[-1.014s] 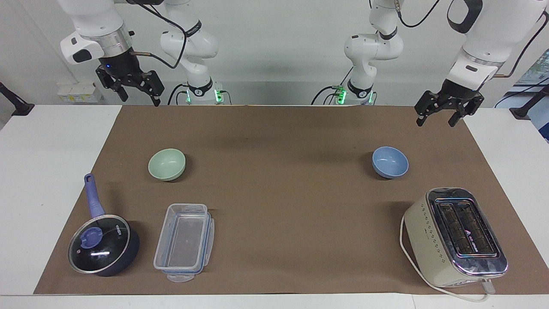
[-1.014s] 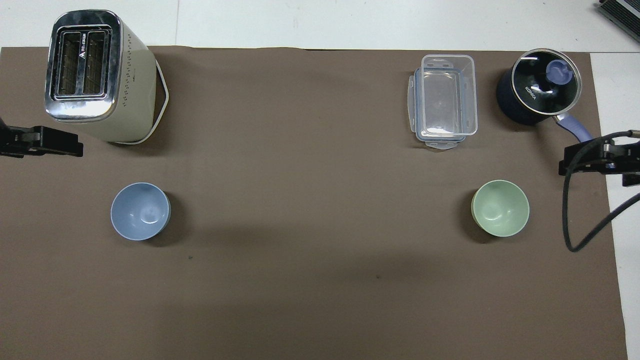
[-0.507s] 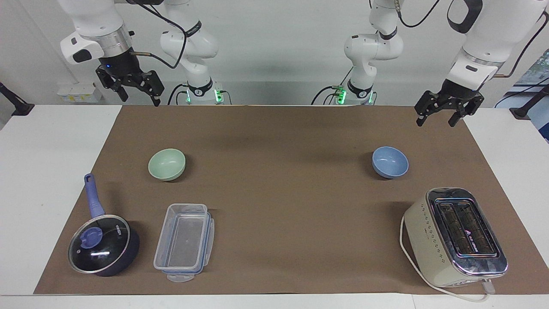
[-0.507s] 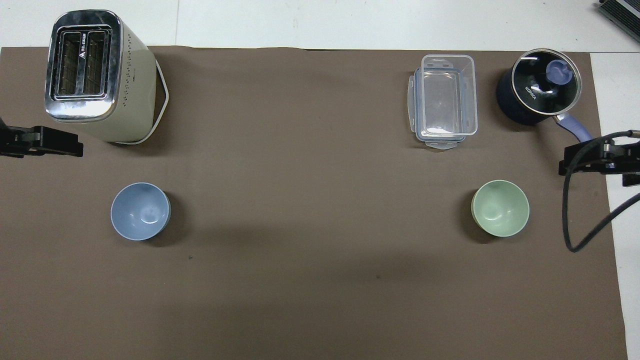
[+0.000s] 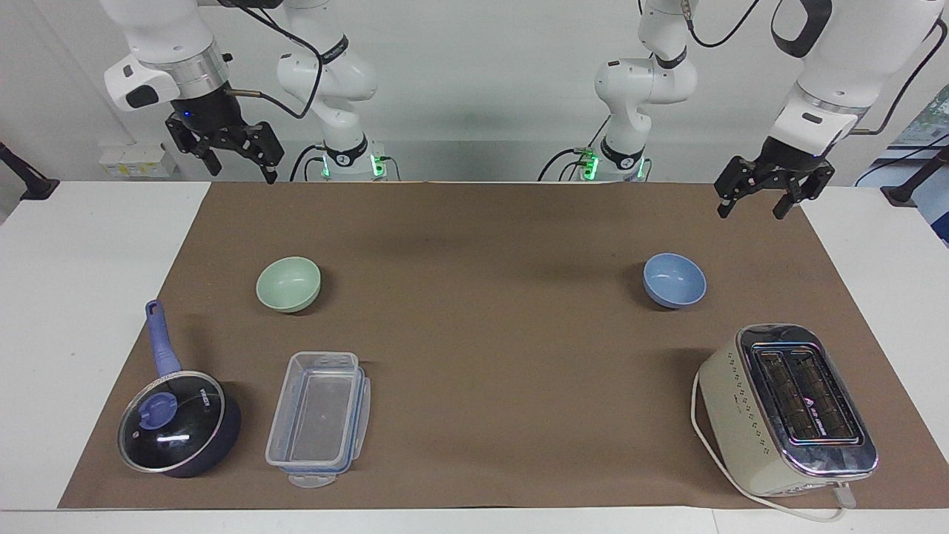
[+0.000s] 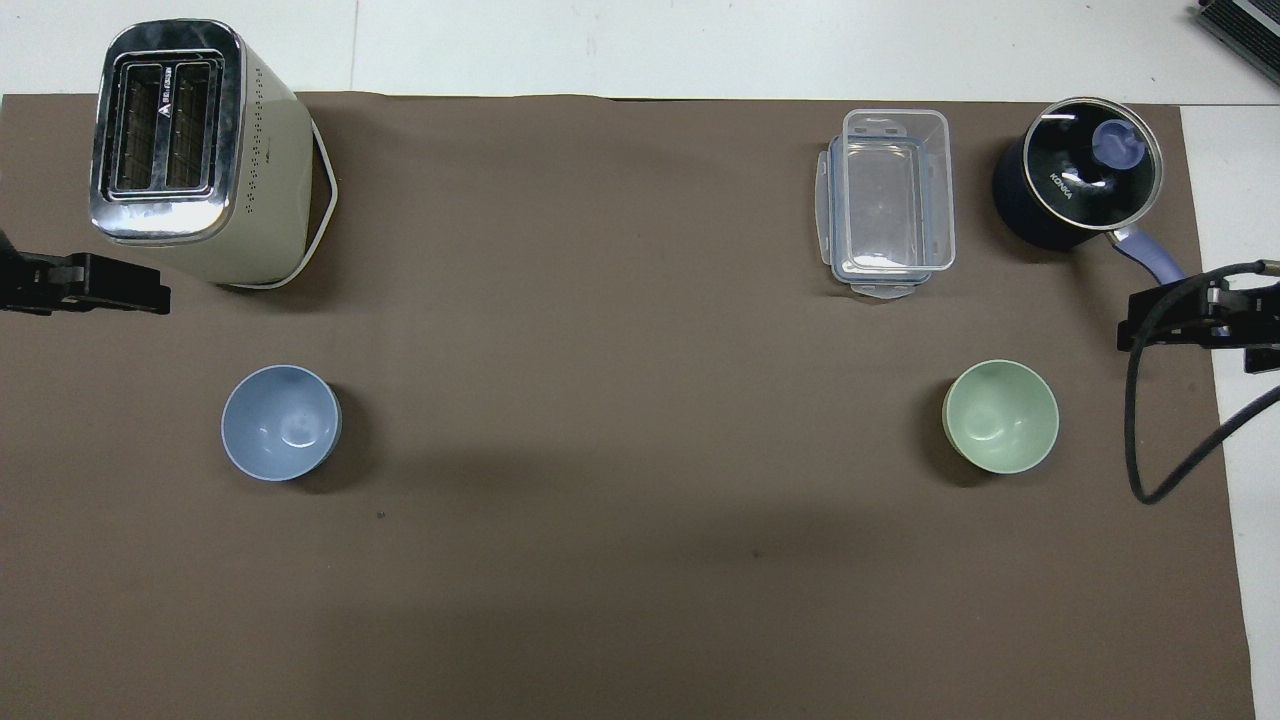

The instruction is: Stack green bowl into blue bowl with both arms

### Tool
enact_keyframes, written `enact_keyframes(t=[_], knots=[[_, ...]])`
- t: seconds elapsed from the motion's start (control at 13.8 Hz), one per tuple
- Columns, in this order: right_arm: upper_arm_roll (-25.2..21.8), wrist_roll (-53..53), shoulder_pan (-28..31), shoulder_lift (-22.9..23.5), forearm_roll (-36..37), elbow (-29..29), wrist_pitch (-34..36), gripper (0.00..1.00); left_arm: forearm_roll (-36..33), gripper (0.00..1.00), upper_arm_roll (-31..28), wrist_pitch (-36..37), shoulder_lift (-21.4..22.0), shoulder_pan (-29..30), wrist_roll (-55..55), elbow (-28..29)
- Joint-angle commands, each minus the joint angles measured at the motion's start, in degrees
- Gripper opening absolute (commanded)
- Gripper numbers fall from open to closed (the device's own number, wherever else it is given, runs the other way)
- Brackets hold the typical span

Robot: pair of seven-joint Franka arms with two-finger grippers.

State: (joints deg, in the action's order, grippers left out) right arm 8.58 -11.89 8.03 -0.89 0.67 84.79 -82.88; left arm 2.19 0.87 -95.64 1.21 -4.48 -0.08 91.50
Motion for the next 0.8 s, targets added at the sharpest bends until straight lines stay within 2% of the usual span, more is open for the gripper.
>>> enact_keyframes(t=[0.0, 0.14, 0.29, 0.51, 0.72], knots=[[0.12, -0.5, 0.49, -0.07, -0.94, 0.11, 0.35, 1.0, 0.62, 1.0, 0.44, 1.07, -0.07, -1.94, 0.43, -0.97], [0.03, -0.5, 0.49, -0.07, -0.94, 0.11, 0.35, 1.0, 0.88, 1.0, -0.34, 0.89, 0.1, -0.36, 0.17, -0.62], [0.03, -0.5, 0.49, -0.07, -0.94, 0.11, 0.35, 1.0, 1.06, 1.0, -0.26, 0.29, 4.04, 0.7, 1.3, 8.12], [-0.06, -0.5, 0.67, -0.07, -0.94, 0.11, 0.35, 1.0, 1.06, 1.0, -0.26, -9.44, 8.09, 4.11, 11.55, 22.54], [-0.06, -0.42, 0.49, -0.07, -0.94, 0.2, 0.35, 1.0, 1.06, 1.0, -0.26, -13.77, 9.86, 6.14, 14.75, 30.56]])
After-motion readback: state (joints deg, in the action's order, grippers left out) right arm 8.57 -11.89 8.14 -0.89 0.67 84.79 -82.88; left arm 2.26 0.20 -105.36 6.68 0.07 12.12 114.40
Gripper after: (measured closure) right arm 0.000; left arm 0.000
